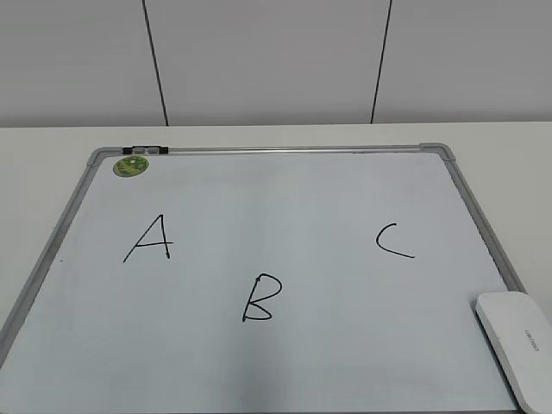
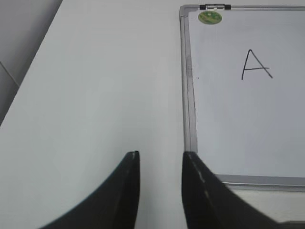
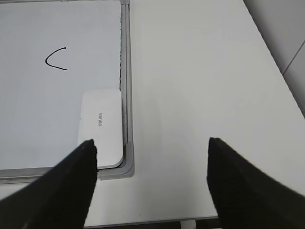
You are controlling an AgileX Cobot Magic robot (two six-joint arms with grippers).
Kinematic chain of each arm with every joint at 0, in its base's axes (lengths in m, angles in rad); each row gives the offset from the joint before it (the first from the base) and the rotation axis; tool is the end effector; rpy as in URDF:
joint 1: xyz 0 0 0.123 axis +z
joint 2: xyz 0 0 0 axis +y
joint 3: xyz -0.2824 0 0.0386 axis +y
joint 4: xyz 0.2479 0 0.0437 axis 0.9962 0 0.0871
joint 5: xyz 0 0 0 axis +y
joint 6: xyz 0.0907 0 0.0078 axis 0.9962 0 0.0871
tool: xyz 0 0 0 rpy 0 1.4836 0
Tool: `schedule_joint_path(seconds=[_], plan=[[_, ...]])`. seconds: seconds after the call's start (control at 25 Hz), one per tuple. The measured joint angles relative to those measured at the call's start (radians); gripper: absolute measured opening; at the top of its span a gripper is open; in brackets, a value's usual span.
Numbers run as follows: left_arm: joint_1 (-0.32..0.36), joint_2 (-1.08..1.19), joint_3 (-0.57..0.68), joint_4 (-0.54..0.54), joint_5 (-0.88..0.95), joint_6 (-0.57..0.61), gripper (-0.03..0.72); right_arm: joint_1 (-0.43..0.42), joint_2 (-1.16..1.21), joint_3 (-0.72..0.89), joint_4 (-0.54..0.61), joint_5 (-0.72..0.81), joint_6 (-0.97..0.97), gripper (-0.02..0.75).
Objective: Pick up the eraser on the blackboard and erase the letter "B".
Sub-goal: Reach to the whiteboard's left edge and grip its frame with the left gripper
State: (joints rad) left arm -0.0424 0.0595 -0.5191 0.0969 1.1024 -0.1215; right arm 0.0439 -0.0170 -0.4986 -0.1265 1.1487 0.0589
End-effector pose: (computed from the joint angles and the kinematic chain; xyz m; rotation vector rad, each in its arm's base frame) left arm 0.0006 0.0078 0.2797 -0.0885 2.1204 0.0206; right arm -0.0111 -0.0110 0.2702 0.0297 2.1108 -0.0916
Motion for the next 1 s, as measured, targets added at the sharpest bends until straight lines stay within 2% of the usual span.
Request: schedule_joint_path(seconds=[0.44, 1.0], plan=[[0.000, 0.457, -0.128, -0.001, -0.082, 0.000, 0.239, 0.000, 0.000, 0.000, 0.000, 0.000, 0.000, 0.536], [0.000, 1.150, -0.510, -0.014, -0.137, 0.000, 0.241, 0.000, 0.000, 0.000, 0.000, 0.000, 0.000, 0.536]])
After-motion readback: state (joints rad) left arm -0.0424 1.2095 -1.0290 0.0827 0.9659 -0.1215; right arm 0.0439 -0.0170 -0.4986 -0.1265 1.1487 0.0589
